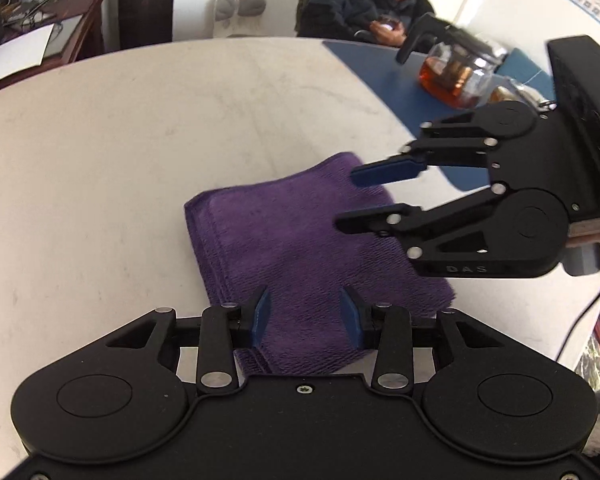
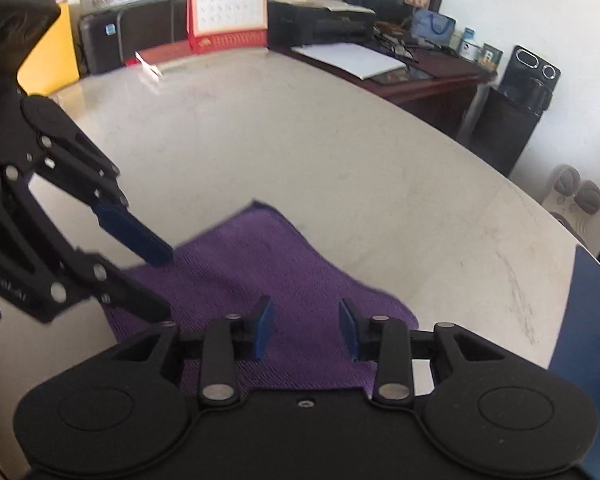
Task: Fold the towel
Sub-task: 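Lower the towel edge and open both grippers over the towel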
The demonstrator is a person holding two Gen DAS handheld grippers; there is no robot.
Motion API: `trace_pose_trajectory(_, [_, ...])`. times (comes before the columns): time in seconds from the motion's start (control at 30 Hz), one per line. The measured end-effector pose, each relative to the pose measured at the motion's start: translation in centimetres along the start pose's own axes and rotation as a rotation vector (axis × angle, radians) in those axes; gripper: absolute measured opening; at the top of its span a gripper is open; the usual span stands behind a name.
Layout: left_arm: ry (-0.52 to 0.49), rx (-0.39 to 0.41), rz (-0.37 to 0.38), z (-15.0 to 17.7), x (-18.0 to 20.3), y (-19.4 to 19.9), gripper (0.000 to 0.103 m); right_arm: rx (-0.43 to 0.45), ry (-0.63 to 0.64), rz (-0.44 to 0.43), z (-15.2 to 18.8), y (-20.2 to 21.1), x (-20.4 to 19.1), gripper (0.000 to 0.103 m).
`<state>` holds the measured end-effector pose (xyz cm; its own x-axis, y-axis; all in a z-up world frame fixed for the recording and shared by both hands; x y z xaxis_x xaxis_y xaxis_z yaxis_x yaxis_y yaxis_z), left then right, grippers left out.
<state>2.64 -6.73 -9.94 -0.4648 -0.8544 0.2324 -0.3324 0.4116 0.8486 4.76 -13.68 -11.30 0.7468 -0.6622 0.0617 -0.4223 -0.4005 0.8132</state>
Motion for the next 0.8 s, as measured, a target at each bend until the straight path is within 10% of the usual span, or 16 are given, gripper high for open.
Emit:
trace_pose_trajectory(0.2, [0.013,-0.058,-0.021,1.7,0.3,-2.5,0.042,-0.052,0.128,-0.095,-2.4,-4.3,-1.7,0.034])
trace_pose_trajectory(0.47, [0.147,0.020,-0.041,3.5,-2.8,1.8,0.044,-0.027,-0.032,-0.096,-2.6,-3.3,1.0,0.036])
trace_pose_trajectory(0.8, [0.442,-0.027,0.183,2.9,-6.7,-1.7,0.052,-0.053,-0.049,-0.137,-1.3,-3.8,0.3,0.037])
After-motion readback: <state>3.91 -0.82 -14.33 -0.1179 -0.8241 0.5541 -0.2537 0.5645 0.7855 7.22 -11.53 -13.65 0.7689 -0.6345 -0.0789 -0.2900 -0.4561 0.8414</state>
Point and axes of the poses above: each gripper's, at about its wrist camera, not at the fingertips, and y roughly against the way its jaws point, x to its right, z to its underside, the point moved 5 cm from there along -y, roughly the way its jaws point, and after that the axes turned 4 degrees about -x, right-handed, at the moved point
